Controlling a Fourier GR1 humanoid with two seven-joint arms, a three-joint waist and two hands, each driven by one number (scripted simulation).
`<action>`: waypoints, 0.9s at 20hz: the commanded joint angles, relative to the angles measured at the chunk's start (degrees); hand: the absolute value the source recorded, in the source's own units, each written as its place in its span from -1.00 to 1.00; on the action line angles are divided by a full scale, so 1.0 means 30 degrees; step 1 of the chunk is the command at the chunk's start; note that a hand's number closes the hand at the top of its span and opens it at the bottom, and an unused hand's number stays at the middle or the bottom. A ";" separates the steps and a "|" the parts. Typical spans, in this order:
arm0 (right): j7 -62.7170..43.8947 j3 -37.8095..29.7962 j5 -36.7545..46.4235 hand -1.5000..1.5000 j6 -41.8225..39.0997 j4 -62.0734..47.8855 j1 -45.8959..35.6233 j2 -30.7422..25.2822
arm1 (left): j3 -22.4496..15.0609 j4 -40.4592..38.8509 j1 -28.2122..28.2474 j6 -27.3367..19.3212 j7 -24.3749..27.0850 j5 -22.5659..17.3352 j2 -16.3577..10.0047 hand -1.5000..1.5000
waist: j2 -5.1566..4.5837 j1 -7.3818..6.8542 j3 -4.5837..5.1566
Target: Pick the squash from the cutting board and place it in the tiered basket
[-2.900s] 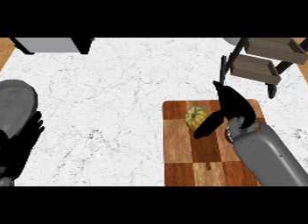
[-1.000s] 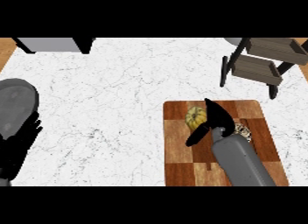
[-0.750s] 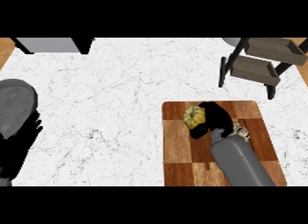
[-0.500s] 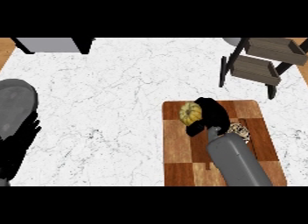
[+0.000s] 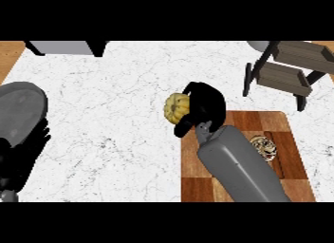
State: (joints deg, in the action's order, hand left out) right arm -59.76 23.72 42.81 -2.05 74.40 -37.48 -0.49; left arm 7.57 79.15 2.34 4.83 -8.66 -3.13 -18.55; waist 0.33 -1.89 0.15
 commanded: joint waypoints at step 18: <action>-0.8037 -0.2603 0.3972 1.00 -0.3292 -0.1468 -1.6097 -0.0059 | 0.0371 0.0087 -0.0136 -0.0229 -0.0405 -0.0132 0.0217 0.00 | 0.0093 0.0438 -0.0020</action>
State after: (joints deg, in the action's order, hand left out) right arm -70.80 20.35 52.49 -7.56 72.47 -78.18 -1.70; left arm 8.72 78.33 1.89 4.74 -9.66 -3.60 -18.42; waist 0.80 -0.41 0.12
